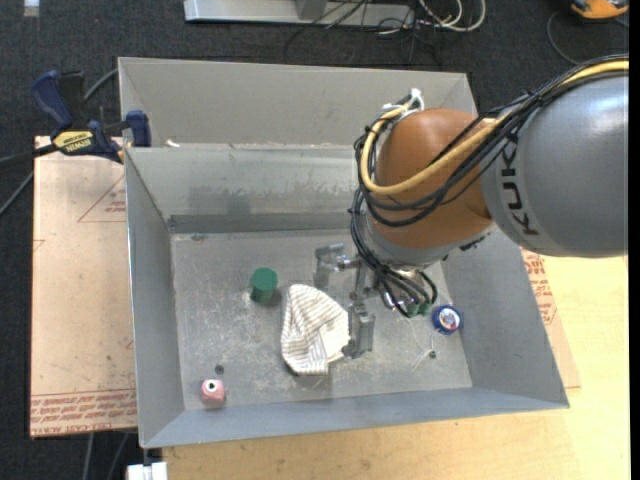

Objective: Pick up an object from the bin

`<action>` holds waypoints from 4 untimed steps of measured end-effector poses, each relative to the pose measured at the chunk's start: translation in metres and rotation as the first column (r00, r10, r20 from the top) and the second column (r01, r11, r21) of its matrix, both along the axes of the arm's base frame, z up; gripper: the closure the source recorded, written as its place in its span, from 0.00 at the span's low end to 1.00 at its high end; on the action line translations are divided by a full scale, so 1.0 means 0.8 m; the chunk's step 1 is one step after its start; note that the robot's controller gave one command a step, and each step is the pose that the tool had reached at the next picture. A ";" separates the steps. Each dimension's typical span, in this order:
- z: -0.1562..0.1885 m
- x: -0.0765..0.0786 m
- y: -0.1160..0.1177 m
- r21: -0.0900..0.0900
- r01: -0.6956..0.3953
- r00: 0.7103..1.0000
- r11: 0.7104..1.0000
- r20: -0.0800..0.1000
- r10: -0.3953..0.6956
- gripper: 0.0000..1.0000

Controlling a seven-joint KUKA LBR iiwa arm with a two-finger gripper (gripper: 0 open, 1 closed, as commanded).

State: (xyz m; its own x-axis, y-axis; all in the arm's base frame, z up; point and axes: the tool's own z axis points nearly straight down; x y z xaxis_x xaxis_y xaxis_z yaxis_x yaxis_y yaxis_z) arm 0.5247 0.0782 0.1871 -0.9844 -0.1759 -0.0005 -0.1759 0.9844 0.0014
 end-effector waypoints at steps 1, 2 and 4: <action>-0.052 -0.024 -0.007 0.001 0.192 0.981 0.981 0.000 -0.192 0.00; -0.140 0.021 0.009 0.001 -0.140 0.990 0.990 0.000 0.140 1.00; -0.140 0.021 0.009 0.002 -0.139 0.990 0.990 0.002 0.139 1.00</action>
Offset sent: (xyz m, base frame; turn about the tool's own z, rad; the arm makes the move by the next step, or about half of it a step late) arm 0.0163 0.0068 -0.1126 -0.1427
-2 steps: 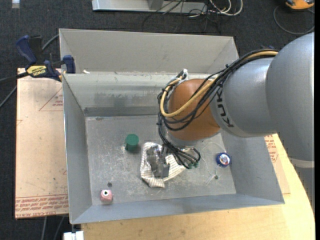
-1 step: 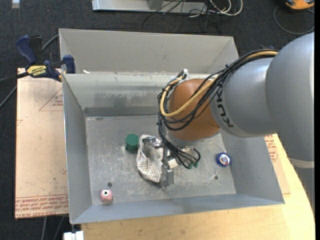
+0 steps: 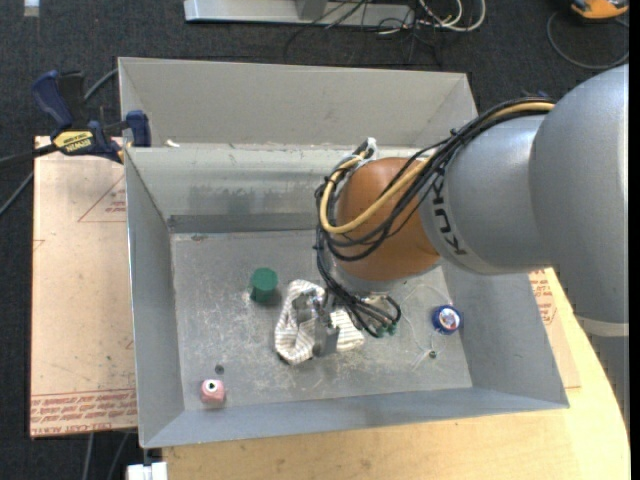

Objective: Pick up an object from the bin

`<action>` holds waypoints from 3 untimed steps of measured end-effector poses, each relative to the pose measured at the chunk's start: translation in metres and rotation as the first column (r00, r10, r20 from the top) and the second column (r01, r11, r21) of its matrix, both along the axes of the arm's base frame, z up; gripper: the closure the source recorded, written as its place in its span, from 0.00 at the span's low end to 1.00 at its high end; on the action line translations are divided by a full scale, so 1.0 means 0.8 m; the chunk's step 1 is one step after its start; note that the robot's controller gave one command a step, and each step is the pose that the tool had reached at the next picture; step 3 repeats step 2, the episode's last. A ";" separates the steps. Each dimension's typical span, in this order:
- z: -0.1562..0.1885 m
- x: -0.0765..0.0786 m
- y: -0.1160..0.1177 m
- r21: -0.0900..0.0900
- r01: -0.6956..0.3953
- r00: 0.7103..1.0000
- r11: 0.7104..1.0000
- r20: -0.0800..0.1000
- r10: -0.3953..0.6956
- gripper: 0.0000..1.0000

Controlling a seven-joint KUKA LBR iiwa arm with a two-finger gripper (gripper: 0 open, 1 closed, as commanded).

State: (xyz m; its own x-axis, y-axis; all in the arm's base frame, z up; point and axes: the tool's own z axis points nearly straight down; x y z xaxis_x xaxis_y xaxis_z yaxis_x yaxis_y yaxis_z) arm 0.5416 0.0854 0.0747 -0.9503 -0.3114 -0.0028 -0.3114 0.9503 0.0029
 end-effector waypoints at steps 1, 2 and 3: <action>0.000 0.000 0.000 0.000 0.000 1.000 1.000 0.000 0.000 1.00; 0.165 0.015 0.017 0.002 -0.040 0.999 0.999 0.003 0.040 1.00; 0.165 0.015 0.017 0.002 -0.040 0.999 0.999 0.003 0.040 1.00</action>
Offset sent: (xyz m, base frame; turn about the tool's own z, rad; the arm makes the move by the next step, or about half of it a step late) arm 0.0115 0.0138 0.1320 -0.0434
